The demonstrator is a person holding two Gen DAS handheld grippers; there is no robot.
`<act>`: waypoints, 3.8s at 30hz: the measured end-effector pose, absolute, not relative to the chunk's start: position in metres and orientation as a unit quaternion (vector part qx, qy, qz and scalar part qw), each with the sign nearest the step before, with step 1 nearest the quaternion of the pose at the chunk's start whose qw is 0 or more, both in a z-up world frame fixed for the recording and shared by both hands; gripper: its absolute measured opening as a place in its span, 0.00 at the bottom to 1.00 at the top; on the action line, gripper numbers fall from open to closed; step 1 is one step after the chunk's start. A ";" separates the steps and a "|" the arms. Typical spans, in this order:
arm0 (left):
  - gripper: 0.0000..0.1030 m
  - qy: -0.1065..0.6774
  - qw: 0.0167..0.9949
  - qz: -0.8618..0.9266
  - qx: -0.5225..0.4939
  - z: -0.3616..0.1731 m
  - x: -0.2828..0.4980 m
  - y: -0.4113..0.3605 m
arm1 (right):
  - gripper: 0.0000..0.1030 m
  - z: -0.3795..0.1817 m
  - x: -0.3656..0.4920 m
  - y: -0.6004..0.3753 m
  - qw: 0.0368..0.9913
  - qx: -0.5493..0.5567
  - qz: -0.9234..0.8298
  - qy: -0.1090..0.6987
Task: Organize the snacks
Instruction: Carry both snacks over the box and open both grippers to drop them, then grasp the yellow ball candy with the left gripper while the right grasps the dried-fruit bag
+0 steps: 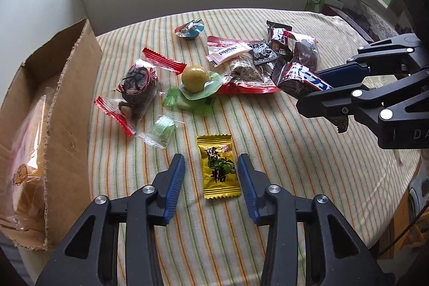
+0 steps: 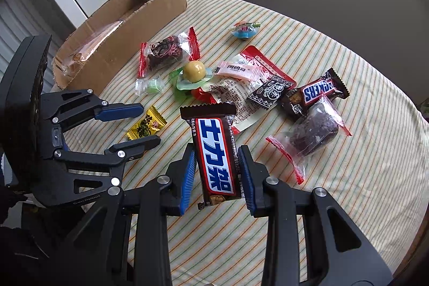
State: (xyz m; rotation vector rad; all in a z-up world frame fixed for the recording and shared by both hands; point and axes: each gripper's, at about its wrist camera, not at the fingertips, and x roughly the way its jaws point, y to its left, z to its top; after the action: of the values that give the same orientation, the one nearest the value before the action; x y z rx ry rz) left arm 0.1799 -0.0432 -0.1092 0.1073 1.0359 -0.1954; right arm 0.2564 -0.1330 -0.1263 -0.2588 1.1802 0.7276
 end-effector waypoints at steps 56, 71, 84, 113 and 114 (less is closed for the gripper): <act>0.41 0.417 0.906 0.015 -0.063 -0.012 0.178 0.146 | 0.65 -0.037 0.324 0.034 0.793 -0.091 0.391 0.458; 0.41 0.404 0.911 -0.064 -0.053 -0.007 0.168 0.068 | 0.65 -0.031 0.298 -0.107 0.825 -0.089 0.321 0.456; 0.34 0.450 0.885 -0.117 -0.015 -0.046 0.188 -0.005 | 0.65 -0.106 0.315 -0.199 0.798 -0.022 0.226 0.558; 0.26 0.499 0.861 -0.079 -0.060 -0.099 0.247 -0.016 | 0.42 -0.165 0.348 -0.184 0.766 -0.041 0.217 0.603; 0.25 0.498 0.862 -0.080 -0.056 -0.099 0.246 -0.016 | 0.39 -0.165 0.348 -0.184 0.766 -0.042 0.217 0.603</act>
State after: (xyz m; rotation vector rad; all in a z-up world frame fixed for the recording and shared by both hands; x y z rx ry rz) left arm 0.2459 -0.0159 -0.0986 -0.1178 1.0435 -0.1668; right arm 0.3480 -0.1841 -0.1652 -0.0904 1.3104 0.4720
